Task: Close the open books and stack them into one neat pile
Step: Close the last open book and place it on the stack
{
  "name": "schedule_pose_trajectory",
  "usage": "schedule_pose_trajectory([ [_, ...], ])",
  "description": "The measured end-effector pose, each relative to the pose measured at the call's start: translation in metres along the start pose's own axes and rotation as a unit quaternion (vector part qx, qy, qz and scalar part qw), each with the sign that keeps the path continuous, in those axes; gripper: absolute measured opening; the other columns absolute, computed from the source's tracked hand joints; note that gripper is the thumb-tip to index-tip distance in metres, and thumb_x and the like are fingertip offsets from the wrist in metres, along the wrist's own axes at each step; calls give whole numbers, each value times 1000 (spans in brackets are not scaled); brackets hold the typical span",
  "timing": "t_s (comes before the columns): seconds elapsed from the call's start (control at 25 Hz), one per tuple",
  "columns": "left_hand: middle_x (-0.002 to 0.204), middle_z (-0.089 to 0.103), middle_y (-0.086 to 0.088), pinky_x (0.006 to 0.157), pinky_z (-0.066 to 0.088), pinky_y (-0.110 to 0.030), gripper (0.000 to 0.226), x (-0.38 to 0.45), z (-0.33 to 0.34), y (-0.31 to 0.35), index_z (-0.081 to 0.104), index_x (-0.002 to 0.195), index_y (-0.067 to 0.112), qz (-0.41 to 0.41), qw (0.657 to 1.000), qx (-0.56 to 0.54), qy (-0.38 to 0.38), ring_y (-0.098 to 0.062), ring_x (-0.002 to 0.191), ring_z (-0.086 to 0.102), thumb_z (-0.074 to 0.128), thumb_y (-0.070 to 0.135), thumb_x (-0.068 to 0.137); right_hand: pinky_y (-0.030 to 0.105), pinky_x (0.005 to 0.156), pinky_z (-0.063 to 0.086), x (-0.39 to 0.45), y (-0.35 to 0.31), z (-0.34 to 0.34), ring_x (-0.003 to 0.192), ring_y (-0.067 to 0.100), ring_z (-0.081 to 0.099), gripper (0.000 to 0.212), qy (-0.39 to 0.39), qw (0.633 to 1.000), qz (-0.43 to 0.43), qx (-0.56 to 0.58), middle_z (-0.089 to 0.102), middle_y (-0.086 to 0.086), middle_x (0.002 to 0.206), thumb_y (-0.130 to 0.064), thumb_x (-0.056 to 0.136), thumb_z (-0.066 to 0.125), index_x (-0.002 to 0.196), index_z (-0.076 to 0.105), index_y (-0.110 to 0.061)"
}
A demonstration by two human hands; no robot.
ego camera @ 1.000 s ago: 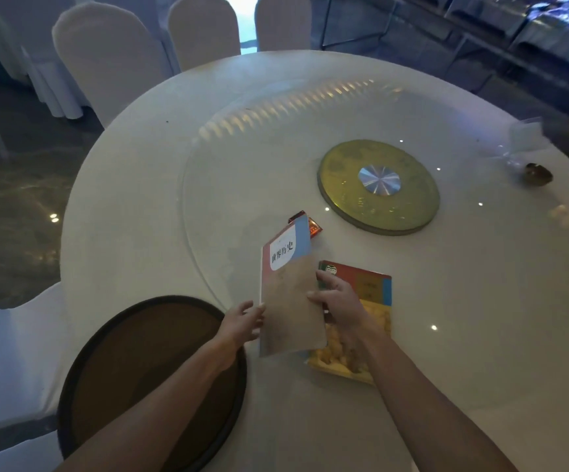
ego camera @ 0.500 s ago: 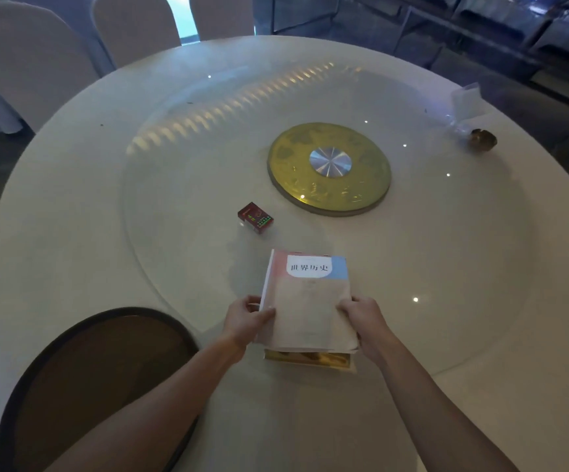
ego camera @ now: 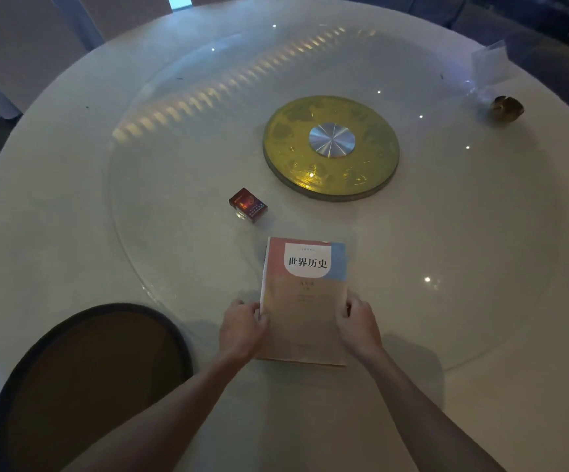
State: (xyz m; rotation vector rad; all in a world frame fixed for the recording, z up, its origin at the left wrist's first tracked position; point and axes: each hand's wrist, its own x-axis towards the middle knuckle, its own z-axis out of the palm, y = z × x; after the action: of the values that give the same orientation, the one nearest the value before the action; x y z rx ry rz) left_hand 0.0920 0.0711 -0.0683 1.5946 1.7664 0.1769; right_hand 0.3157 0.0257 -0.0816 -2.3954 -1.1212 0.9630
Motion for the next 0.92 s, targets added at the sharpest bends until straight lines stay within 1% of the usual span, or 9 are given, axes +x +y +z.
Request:
schedule_pose_trajectory([
  [0.12,104,57,-6,81,56,-40,28,0,2,-2,71,108,17,25,998,51,-33,-25,86,65,52,31,92,36,72,49,3,2,1,95,28,62,21,-2,1000,-2,-5,63,8,108,-20,90,53,108,62,-14],
  [0.24,98,62,-6,78,57,-42,25,5,7,-5,71,101,12,21,999,17,-44,-24,82,67,52,26,93,42,78,55,2,2,1,94,25,62,21,-8,1000,-6,7,65,3,104,-20,88,55,108,62,-18],
  [0.36,93,69,-9,75,58,-42,25,14,9,-5,73,93,9,-11,997,-59,-58,-25,82,68,53,22,86,41,71,54,5,4,3,85,25,63,16,-19,1000,5,12,66,3,95,-19,87,53,99,63,-20],
  [0.48,97,58,-16,85,52,-45,23,17,15,-3,66,90,3,-13,997,-30,-66,-33,92,61,50,20,91,37,61,48,6,3,4,76,26,62,10,-17,1000,19,9,66,6,87,-17,87,53,88,63,-16],
  [0.64,113,55,-18,93,47,-43,28,13,23,-4,59,114,-1,-5,998,17,-66,-36,104,57,45,18,99,38,60,44,2,4,7,73,26,57,10,0,1000,13,25,61,9,85,-12,87,53,78,56,-11],
  [0.76,116,50,-14,96,44,-43,49,11,19,-3,35,148,8,23,996,11,-82,-34,110,52,39,22,101,44,64,47,6,4,5,74,31,56,23,23,1000,17,5,59,11,79,-19,91,54,71,48,-8],
  [0.8,115,49,-10,95,46,-41,50,14,14,-3,34,150,14,29,996,3,-82,-30,108,54,40,26,101,44,67,49,9,-1,1,78,31,59,22,31,999,19,-12,61,10,83,-24,92,53,74,52,-12],
  [0.84,114,50,-6,92,48,-39,47,20,8,-2,44,145,17,32,997,-5,-75,-26,104,57,43,31,100,44,72,51,14,-8,-2,86,31,62,17,43,998,19,-28,64,10,92,-29,93,53,85,60,-15],
  [0.92,111,59,-3,88,52,-37,38,36,-7,0,66,126,18,39,998,-6,-52,-20,97,64,49,35,97,43,88,53,29,-25,-9,108,31,62,38,72,997,21,-37,63,11,118,-34,94,54,125,64,-15],
])
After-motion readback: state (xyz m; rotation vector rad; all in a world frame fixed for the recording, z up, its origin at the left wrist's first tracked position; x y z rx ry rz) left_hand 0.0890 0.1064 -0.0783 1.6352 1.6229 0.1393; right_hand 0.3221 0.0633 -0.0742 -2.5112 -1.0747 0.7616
